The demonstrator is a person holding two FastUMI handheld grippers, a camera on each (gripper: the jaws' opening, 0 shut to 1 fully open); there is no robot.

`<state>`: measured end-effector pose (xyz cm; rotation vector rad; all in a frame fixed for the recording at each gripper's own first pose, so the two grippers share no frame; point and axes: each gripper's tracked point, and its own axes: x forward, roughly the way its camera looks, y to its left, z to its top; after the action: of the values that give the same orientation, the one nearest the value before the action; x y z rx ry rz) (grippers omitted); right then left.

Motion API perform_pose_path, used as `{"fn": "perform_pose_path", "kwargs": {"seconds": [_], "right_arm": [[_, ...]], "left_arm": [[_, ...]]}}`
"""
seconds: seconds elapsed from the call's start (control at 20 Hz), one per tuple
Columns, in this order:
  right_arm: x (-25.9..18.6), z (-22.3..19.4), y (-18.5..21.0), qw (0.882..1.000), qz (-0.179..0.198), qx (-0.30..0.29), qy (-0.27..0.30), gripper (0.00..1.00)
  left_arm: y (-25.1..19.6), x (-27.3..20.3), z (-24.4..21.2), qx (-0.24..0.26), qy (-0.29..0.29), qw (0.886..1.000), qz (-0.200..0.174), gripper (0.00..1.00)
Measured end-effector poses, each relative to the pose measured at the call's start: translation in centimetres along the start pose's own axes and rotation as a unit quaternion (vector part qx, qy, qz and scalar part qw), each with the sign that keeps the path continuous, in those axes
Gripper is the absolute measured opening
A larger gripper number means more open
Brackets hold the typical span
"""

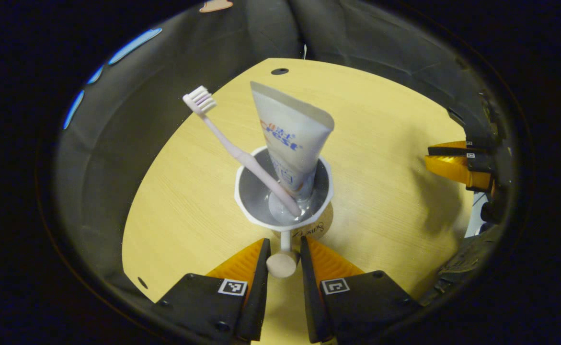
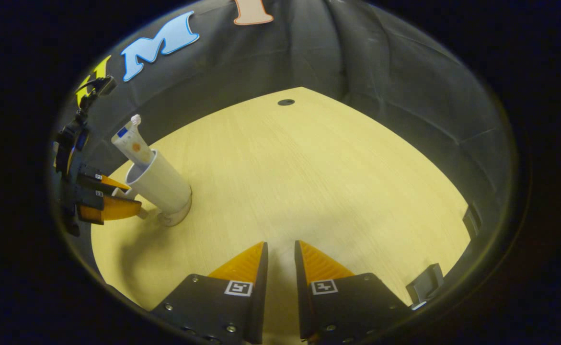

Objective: Put the toothbrush and toothpaste on the desktop into the cup, then pick up the cup and place it on the coaster on the desktop.

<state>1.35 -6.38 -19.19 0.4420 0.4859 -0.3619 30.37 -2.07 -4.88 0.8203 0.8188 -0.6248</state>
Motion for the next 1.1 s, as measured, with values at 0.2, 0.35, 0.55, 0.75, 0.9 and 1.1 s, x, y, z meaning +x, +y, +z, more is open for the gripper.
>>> {"fn": "perform_pose_path", "kwargs": {"seconds": [0.2,0.35,0.55,0.75,0.9,1.1], "right_arm": [[0.5,1.3,4.3,1.000,0.009,-0.017,-0.003,0.30],[-0.8,1.5,6.7,0.999,0.020,-0.033,-0.010,0.30],[-5.1,4.0,11.1,0.996,0.046,-0.072,-0.030,0.30],[-9.5,9.0,16.0,0.990,0.077,-0.101,-0.067,0.31],[-12.2,12.9,19.3,0.981,0.099,-0.127,-0.104,0.29],[-14.5,15.8,22.7,0.968,0.129,-0.156,-0.146,0.29]], "left_arm": [[-0.1,-0.7,-1.5,-0.010,0.003,1.000,0.006,0.44],[-0.2,-1.8,-2.9,-0.027,-0.003,1.000,0.015,0.48],[0.6,-3.9,-4.4,-0.060,-0.026,0.997,0.046,0.48],[1.7,-7.3,-5.5,-0.098,-0.067,0.988,0.098,0.48],[2.1,-11.3,-5.3,-0.137,-0.117,0.973,0.145,0.40],[2.1,-17.9,-4.0,-0.200,-0.198,0.936,0.210,0.39]]}}
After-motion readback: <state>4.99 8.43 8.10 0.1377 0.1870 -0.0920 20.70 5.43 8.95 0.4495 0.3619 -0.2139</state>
